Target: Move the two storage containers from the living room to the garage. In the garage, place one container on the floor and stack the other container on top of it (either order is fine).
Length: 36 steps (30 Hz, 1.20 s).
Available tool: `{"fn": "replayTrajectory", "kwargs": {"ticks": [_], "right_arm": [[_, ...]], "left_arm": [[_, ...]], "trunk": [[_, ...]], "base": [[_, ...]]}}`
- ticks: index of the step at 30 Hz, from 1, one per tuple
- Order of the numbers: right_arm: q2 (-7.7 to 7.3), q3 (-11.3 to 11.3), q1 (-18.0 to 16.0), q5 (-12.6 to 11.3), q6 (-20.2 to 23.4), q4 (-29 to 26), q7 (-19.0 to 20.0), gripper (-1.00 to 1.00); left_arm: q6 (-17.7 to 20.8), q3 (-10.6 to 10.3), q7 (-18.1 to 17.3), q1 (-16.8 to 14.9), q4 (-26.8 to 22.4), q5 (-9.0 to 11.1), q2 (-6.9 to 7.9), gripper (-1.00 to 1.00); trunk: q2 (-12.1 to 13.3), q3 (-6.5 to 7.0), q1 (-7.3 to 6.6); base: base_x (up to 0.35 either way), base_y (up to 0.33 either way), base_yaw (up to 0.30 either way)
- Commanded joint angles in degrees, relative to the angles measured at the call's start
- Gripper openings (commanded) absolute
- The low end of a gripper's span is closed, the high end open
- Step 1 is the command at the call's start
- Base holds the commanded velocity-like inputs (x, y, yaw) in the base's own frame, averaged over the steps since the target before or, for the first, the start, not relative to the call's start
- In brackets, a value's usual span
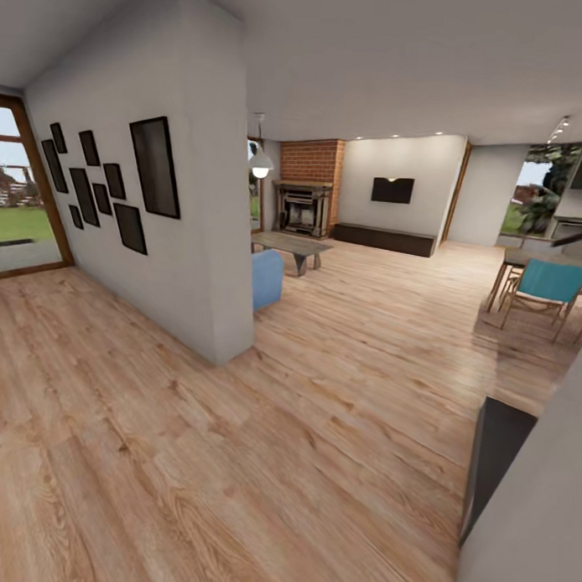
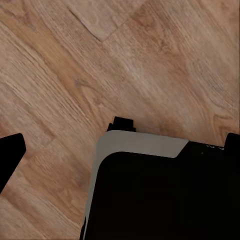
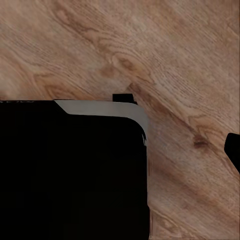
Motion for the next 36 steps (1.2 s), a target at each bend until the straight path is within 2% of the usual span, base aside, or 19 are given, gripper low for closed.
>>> {"fn": "replayTrajectory", "kwargs": {"ticks": [1, 29, 36], "right_arm": [[0.01, 0.32, -0.08, -0.29, -0.31, 0.17, -0.18, 1.00], [-0.13, 0.68, -0.08, -0.08, 0.03, 0.17, 0.07, 1.00], [0.08, 0.45, -0.08, -0.15, -0.21, 0.17, -0.30, 1.00]], "left_arm": [[-0.14, -0.49, 0.11, -0.03, 0.02, 0.47, 0.00, 1.00], [-0.14, -0.56, 0.11, -0.03, 0.02, 0.46, 0.01, 1.00], [-0.14, -0.58, 0.11, -0.03, 0.02, 0.49, 0.16, 1.00]], "trunk": [[-0.04, -0.07, 0.04], [-0.04, -0.07, 0.04], [-0.04, -0.07, 0.04]], "base": [[0.307, 0.193, -0.048], [0.308, 0.186, -0.003], [0.323, 0.024, -0.207]]}}
